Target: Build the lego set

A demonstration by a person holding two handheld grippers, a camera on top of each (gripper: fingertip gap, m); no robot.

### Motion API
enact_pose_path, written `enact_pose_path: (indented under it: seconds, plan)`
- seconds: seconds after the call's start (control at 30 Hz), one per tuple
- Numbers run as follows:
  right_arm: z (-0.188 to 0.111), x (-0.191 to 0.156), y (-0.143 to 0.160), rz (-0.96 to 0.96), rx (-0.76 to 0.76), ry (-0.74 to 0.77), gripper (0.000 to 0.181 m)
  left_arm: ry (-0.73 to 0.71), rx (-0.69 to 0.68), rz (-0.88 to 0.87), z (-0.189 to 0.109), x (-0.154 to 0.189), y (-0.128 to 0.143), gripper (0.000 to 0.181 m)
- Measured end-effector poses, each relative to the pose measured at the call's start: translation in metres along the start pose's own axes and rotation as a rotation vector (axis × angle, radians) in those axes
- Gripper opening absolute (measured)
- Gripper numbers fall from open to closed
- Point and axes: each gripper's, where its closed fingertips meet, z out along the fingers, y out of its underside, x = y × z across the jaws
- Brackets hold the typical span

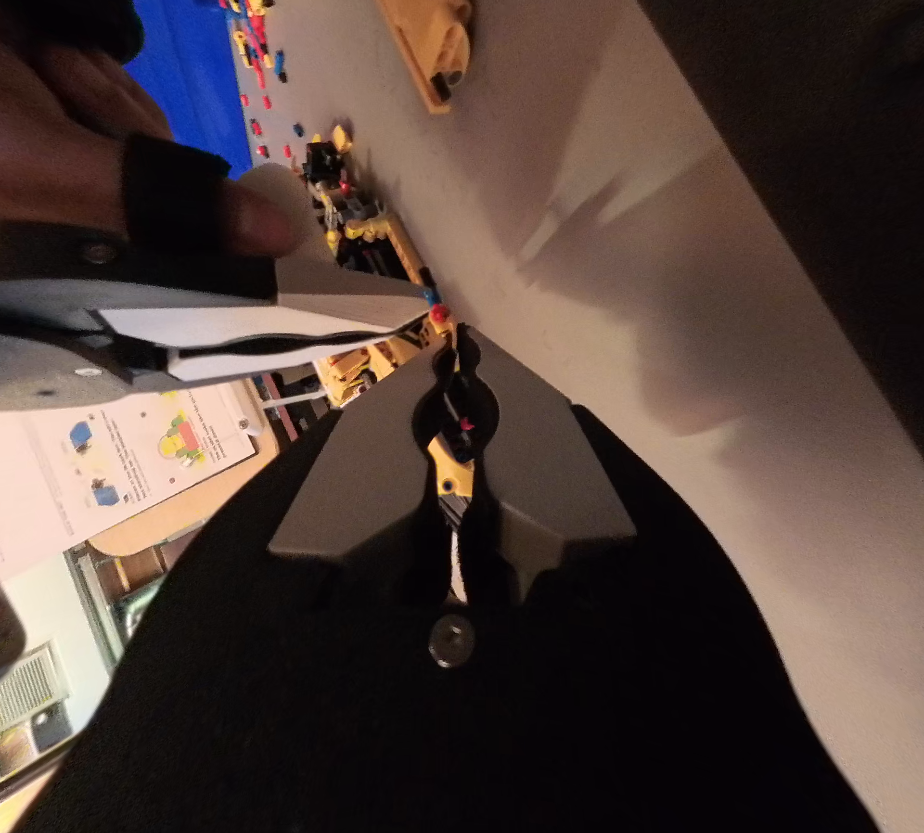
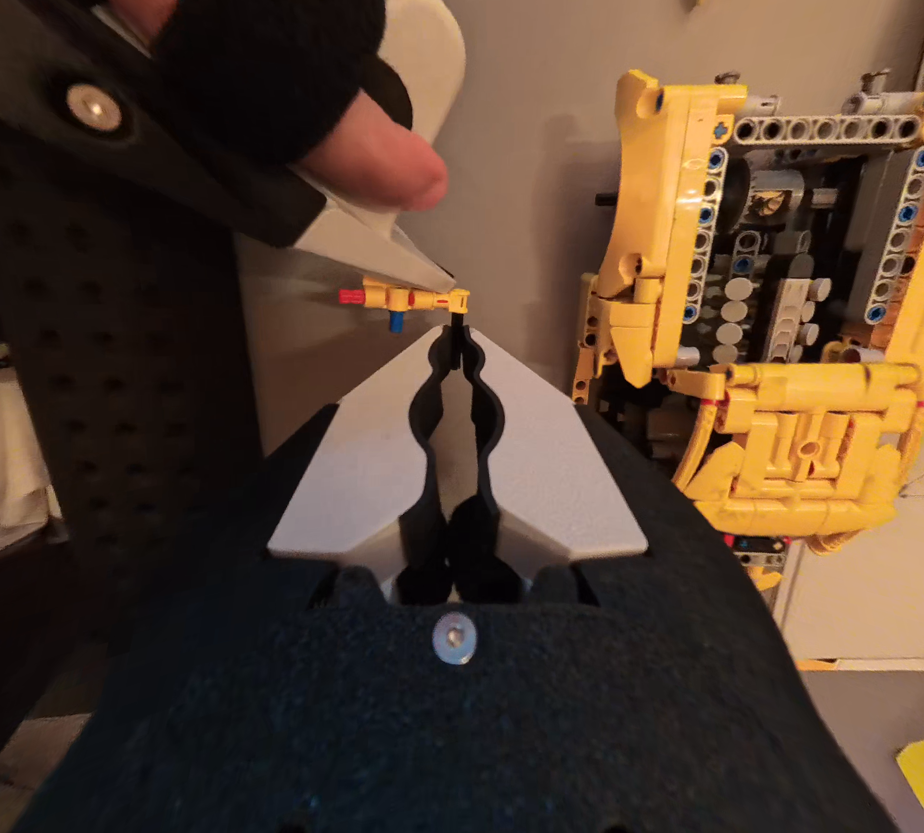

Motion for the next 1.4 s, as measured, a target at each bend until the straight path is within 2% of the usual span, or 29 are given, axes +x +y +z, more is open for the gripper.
enact_pose_path:
  seconds: [0.13, 0.3, 0.57, 0.73, 0.8, 0.9, 1.03, 1.4]
  plan:
    - [0.006, 0.002, 0.003, -0.008, -0.024, 0.016, 0.002, 0.028, -0.021, 0.050, 0.006, 0.004, -0.001, 0.000]
    - [0.010, 0.002, 0.006, 0.045, -0.006, -0.038, 0.001, 0.036, -0.035, 0.069, 0.012, 0.005, -0.002, 0.000]
    - [0.001, 0.000, 0.005, 0.208, 0.202, -0.197, 0.002, 0.003, 0.032, -0.142, 0.008, -0.004, -0.004, 0.000]
    - [0.000, 0.002, 0.003, 0.098, 0.218, -0.106, 0.002, 0.034, 0.126, -0.311, 0.006, -0.005, -0.003, 0.000]
    - [0.001, 0.000, 0.003, -0.007, 0.189, -0.042, 0.002, 0.047, 0.144, -0.305, 0.005, -0.004, -0.004, 0.000]
    - [0.002, 0.001, 0.003, -0.058, 0.134, 0.006, 0.002, 0.062, 0.125, -0.279, 0.007, -0.003, -0.003, 0.000]
    - [0.005, 0.002, 0.003, -0.150, 0.099, 0.091, 0.002, 0.120, 0.150, -0.348, 0.007, 0.002, -0.003, 0.000]
    - [0.007, 0.001, 0.004, -0.084, 0.109, 0.016, 0.002, 0.088, 0.130, -0.365, 0.011, 0.001, 0.005, 0.000]
